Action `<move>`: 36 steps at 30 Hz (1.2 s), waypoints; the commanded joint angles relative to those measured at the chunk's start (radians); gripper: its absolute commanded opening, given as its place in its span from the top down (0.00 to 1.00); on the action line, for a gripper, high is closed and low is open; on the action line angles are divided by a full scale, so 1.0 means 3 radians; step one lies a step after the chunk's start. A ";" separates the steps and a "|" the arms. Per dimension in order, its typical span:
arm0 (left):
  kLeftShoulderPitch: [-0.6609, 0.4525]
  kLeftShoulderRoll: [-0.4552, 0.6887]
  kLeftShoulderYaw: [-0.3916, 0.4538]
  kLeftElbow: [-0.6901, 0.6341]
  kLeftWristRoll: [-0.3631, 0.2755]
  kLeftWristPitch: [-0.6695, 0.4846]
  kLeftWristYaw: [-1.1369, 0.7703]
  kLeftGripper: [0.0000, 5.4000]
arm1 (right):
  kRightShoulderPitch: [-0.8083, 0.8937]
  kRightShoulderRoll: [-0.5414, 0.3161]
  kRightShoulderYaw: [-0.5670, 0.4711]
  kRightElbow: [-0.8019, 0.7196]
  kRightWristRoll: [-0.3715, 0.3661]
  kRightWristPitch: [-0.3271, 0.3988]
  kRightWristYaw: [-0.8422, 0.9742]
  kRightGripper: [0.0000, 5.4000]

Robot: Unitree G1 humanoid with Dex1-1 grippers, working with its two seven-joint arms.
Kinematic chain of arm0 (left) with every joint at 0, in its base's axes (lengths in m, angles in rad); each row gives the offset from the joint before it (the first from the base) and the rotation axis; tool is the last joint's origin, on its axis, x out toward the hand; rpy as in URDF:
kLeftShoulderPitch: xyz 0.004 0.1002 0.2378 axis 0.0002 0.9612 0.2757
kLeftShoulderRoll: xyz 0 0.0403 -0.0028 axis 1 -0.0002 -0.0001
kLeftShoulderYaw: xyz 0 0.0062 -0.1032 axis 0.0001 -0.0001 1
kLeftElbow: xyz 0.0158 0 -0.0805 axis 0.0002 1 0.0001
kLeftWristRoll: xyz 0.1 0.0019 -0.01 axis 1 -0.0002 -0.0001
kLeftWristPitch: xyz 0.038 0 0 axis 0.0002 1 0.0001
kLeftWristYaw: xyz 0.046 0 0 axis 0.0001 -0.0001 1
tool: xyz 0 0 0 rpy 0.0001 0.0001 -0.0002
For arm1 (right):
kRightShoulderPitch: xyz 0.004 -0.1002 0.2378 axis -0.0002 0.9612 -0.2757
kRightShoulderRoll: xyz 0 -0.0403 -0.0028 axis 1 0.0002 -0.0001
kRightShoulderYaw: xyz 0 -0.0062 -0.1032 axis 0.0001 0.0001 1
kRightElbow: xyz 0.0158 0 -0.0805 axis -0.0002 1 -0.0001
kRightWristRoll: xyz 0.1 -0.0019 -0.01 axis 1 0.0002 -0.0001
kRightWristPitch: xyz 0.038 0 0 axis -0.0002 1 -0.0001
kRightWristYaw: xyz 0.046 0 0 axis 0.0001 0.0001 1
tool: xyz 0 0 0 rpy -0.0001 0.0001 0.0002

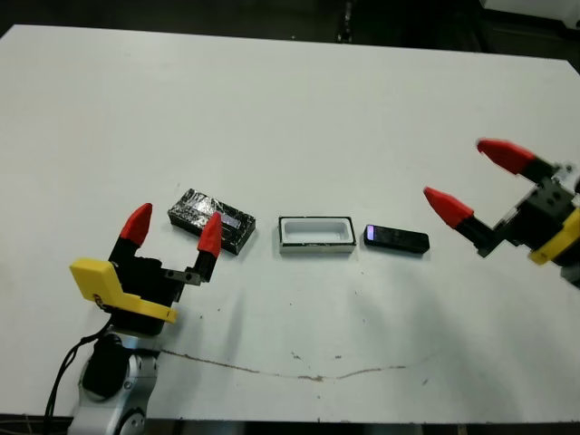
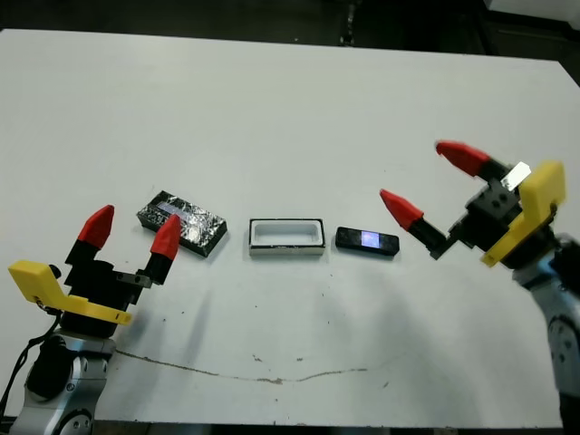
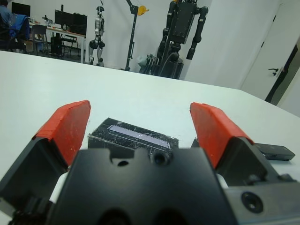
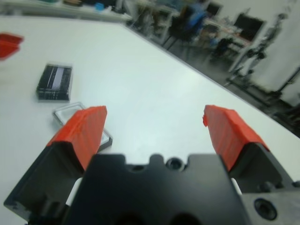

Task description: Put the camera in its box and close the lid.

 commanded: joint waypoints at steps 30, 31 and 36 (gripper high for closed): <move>-0.0005 0.0037 -0.0035 0.0005 0.0021 0.0017 0.0030 0.00 | -0.1153 -0.0063 0.1238 0.1618 -0.1210 -0.0164 0.1291 0.00; -0.0005 0.0036 -0.0038 0.0000 0.0024 0.0024 0.0035 0.00 | -0.1153 -0.0058 0.1246 0.1620 -0.1228 -0.0138 0.1287 0.00; 0.0011 0.0029 -0.0050 -0.0004 0.0030 0.0019 0.0041 0.00 | -0.1121 -0.0037 0.1249 0.1616 -0.1281 -0.0119 0.1273 0.00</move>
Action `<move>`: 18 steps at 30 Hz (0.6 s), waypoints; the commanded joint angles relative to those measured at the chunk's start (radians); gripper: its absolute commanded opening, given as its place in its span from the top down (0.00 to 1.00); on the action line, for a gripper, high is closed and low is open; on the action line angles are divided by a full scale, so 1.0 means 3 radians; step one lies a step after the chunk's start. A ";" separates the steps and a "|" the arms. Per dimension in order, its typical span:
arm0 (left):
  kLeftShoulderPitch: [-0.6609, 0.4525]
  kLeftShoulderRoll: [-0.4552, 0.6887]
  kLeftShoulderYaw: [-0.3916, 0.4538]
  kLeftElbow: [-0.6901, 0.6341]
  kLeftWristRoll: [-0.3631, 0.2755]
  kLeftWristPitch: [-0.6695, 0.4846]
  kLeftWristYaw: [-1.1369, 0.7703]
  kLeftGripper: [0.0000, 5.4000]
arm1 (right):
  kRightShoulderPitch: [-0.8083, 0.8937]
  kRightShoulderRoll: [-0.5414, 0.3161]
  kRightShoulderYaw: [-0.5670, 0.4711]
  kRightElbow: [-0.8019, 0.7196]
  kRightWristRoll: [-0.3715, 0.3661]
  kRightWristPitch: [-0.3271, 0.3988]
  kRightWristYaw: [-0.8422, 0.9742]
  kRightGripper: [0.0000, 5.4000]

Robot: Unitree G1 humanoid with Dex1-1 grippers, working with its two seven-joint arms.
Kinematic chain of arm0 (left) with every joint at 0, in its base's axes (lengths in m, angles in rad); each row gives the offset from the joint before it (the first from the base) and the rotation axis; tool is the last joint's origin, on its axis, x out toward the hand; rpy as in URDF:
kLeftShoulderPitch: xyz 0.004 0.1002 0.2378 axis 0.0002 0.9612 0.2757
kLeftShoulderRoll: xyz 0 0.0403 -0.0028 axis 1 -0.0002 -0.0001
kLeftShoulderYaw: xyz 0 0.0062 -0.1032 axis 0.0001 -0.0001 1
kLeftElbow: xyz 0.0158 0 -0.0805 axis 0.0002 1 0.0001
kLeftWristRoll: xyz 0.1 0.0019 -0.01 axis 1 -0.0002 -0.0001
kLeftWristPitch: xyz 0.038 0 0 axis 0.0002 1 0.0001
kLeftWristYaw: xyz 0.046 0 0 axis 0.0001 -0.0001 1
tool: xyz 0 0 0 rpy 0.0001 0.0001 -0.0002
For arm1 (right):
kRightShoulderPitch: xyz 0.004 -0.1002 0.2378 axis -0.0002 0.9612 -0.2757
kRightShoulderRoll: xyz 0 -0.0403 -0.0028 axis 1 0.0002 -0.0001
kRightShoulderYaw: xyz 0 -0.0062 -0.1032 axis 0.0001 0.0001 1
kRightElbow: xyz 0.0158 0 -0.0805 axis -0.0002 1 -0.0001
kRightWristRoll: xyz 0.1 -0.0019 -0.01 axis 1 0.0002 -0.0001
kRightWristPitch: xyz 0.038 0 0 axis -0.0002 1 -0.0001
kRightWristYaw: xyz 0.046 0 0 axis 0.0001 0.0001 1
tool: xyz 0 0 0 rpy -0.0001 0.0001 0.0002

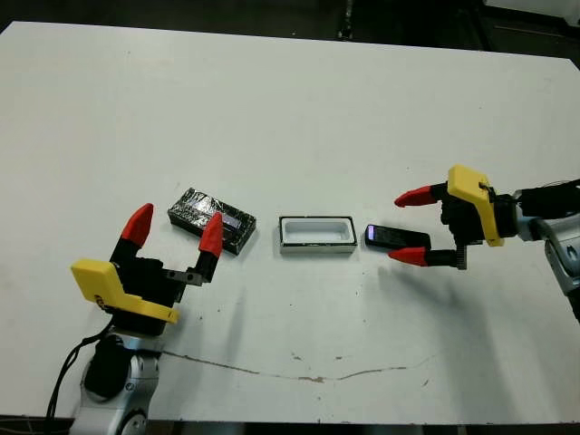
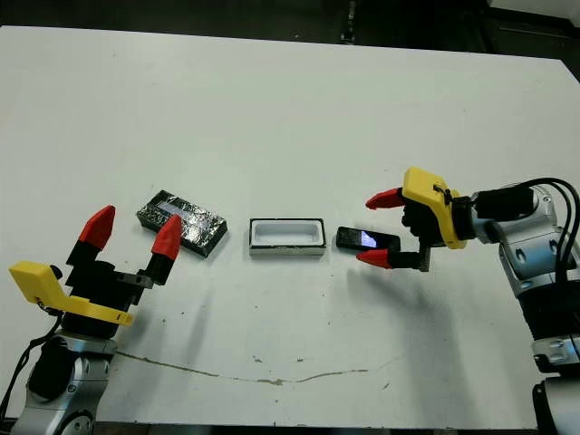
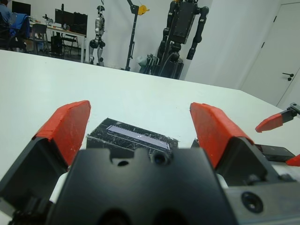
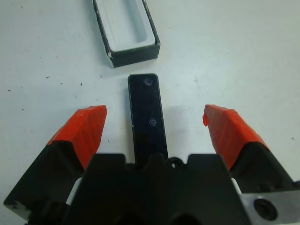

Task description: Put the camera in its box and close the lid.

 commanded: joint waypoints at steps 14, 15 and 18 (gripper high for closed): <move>0.0040 0.0008 -0.0015 0.0002 0.0047 0.0011 0.0009 0.00 | 0.0140 0.0102 0.0032 0.0022 -0.0040 -0.0003 -0.0036 0.27; 0.0041 0.0008 -0.0016 0.0004 0.0051 0.0007 0.0009 0.00 | 0.0145 0.0114 0.0031 0.0038 -0.0037 -0.0023 -0.0030 0.30; 0.0045 -0.0004 -0.0018 -0.0010 0.0024 0.0028 0.0009 0.00 | 0.0198 0.0153 0.0020 0.0021 -0.0043 -0.0064 -0.0069 0.37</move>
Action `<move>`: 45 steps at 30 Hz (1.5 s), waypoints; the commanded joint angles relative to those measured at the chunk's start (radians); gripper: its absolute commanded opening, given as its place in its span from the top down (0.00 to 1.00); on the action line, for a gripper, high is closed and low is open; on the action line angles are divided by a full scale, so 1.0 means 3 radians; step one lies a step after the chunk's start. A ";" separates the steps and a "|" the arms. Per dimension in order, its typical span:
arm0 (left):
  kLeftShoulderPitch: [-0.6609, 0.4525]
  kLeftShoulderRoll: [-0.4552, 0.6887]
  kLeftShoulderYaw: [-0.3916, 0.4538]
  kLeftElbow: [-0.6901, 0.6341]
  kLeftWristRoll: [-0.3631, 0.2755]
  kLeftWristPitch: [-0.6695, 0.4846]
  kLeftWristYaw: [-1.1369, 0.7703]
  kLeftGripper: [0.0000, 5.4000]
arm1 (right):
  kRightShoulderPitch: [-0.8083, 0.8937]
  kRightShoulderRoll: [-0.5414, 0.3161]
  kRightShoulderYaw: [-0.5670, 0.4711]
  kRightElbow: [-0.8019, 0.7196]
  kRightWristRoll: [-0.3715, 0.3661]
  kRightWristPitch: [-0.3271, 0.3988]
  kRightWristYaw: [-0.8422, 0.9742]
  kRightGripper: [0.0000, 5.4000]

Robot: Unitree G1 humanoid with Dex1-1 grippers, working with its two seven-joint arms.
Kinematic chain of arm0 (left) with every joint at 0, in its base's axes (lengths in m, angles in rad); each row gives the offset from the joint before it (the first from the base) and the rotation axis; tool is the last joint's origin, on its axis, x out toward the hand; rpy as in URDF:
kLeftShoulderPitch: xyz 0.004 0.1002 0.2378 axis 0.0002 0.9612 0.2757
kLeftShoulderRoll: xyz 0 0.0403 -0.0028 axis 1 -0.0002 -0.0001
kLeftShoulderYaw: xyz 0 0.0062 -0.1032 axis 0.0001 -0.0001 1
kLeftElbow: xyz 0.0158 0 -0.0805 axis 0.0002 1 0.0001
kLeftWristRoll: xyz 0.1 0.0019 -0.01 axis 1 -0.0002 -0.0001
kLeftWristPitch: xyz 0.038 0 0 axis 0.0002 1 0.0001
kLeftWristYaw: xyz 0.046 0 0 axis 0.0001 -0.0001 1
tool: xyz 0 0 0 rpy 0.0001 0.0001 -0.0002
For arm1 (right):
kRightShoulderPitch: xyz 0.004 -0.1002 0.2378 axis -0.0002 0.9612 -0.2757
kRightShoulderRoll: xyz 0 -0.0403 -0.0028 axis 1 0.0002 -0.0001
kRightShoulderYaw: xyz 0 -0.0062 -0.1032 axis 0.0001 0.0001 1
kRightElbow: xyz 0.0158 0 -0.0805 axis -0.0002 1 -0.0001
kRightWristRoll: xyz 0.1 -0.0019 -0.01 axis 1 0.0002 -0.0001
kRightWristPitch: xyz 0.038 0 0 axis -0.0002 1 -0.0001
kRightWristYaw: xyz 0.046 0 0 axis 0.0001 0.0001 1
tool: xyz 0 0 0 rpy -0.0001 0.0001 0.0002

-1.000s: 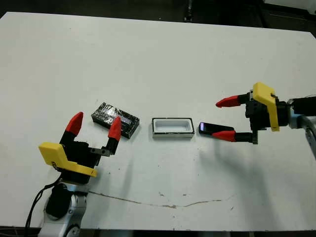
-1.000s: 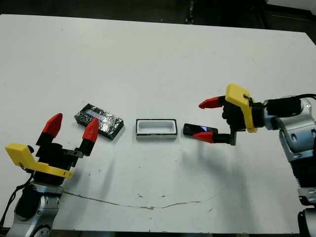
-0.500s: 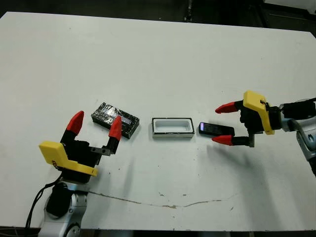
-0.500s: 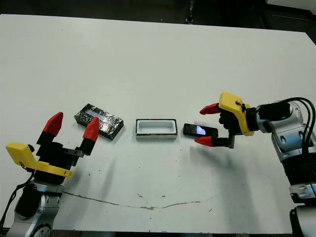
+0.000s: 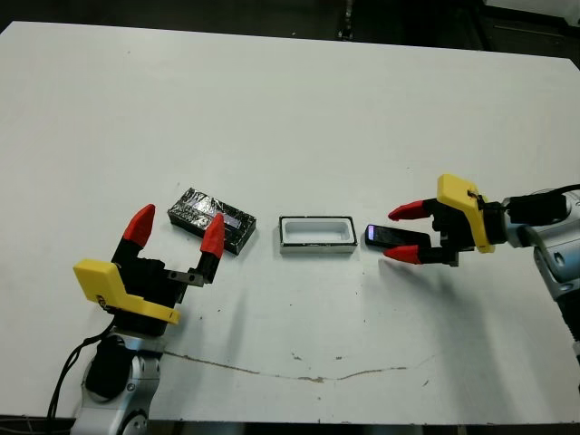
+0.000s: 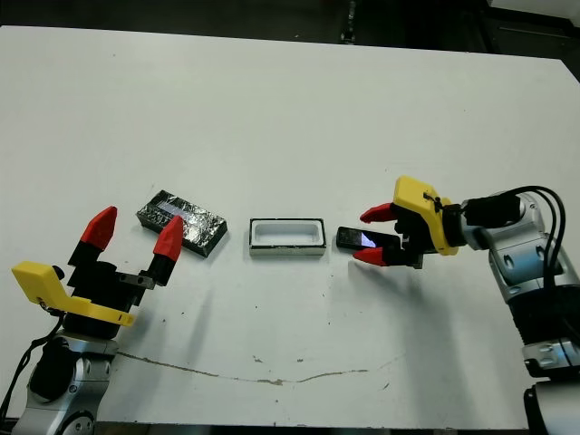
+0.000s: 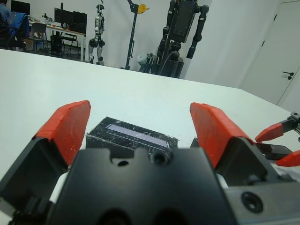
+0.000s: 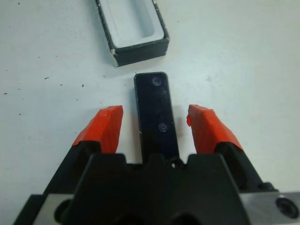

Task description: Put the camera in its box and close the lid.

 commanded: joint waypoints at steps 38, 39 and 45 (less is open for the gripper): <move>0.0041 -0.0018 -0.0010 0.0026 0.0046 -0.0005 0.0021 0.00 | -0.0573 0.0263 -0.0267 -0.0226 0.0442 0.0393 -0.0039 0.69; 0.0042 -0.0018 -0.0009 0.0023 0.0043 -0.0001 0.0022 0.00 | -0.0615 0.0311 -0.0221 -0.0225 0.0466 0.0469 0.0004 0.69; 0.0040 -0.0018 0.0006 0.0011 0.0012 0.0021 0.0025 0.00 | -0.0789 0.0566 0.0074 -0.0243 0.0381 0.0517 0.0029 0.69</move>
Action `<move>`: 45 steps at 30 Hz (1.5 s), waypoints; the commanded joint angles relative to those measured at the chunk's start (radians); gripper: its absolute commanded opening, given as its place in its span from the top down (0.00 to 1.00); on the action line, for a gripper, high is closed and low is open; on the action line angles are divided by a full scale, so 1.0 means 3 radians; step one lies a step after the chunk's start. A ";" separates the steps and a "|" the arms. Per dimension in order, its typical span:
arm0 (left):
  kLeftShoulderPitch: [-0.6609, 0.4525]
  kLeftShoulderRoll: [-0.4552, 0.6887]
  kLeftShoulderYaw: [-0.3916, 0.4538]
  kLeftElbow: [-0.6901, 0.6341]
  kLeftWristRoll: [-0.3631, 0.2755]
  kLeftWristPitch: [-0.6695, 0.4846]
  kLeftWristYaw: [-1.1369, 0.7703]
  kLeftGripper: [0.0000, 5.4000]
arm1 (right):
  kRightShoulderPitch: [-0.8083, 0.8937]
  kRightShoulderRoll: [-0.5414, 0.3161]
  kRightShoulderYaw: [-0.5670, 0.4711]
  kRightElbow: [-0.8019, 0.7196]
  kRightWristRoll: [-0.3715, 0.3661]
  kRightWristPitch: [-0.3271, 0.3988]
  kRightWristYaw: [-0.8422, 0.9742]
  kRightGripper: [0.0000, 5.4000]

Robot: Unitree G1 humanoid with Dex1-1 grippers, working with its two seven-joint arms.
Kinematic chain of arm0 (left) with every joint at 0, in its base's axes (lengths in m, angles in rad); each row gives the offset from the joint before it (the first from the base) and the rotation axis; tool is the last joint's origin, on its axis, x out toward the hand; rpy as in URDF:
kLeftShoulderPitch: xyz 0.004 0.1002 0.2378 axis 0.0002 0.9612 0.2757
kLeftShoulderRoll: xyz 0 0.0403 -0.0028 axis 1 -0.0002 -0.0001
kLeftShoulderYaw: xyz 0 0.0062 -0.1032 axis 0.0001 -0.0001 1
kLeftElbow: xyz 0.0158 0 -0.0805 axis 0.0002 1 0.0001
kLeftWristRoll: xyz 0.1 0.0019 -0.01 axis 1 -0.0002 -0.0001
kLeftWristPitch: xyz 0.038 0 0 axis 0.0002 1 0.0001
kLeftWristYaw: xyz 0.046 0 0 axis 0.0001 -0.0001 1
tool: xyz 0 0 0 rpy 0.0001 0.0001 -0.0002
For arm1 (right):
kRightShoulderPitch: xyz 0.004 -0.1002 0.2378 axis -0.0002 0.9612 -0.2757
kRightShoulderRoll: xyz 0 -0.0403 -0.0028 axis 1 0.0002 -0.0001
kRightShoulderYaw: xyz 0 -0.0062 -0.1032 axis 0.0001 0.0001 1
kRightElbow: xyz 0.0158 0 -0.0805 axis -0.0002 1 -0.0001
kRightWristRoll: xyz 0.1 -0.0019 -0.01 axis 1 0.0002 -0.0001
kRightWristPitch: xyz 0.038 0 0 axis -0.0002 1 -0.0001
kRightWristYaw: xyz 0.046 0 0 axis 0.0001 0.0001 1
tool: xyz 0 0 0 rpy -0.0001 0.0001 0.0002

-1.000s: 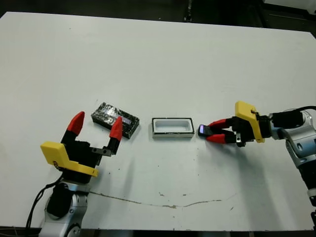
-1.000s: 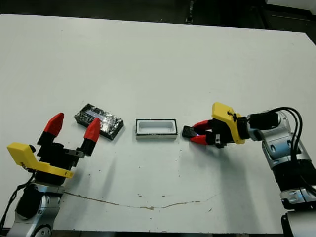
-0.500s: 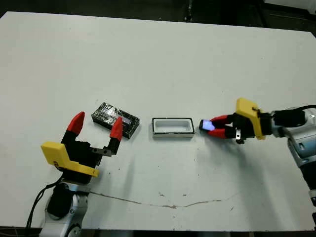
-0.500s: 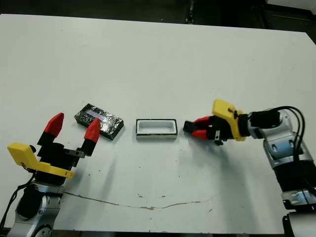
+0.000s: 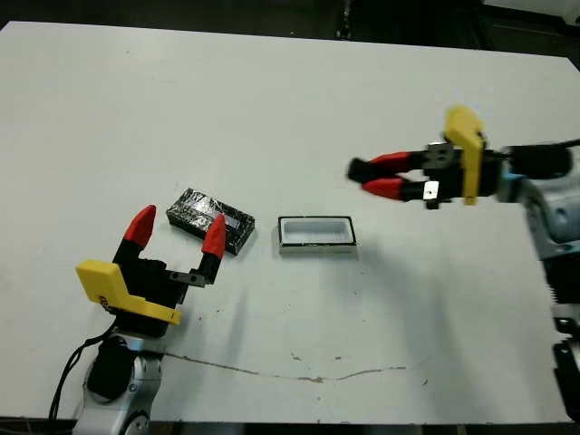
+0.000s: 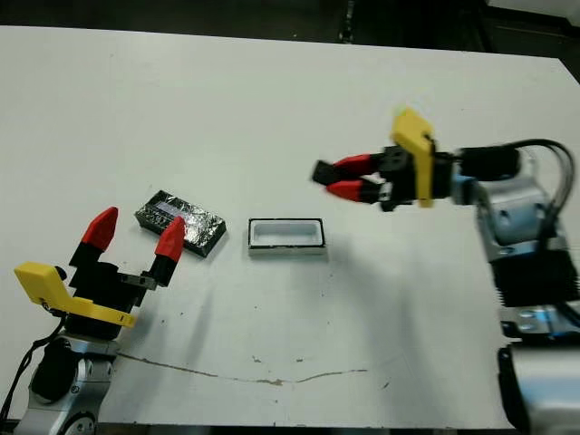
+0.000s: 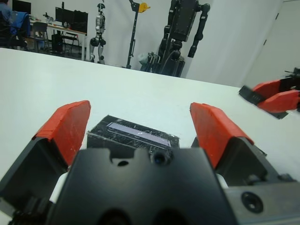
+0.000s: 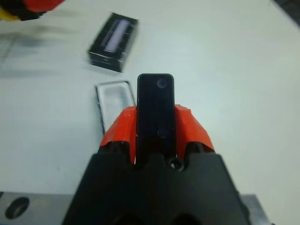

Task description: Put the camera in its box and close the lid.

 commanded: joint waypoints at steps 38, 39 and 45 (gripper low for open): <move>0.0027 -0.0007 -0.0026 0.0108 -0.0045 -0.0051 -0.0041 0.00 | -0.0167 0.0610 0.0341 0.0936 -0.0279 -0.0192 0.0287 0.69; 0.0023 -0.0005 -0.0026 0.0116 -0.0043 -0.0062 -0.0048 0.00 | -0.0161 0.0593 0.0351 0.0908 -0.0288 -0.0111 0.0277 0.69; 0.0028 -0.0010 -0.0029 0.0093 -0.0024 -0.0043 -0.0030 0.00 | -0.0086 0.0509 0.0359 0.0859 -0.0312 -0.0052 0.0270 0.69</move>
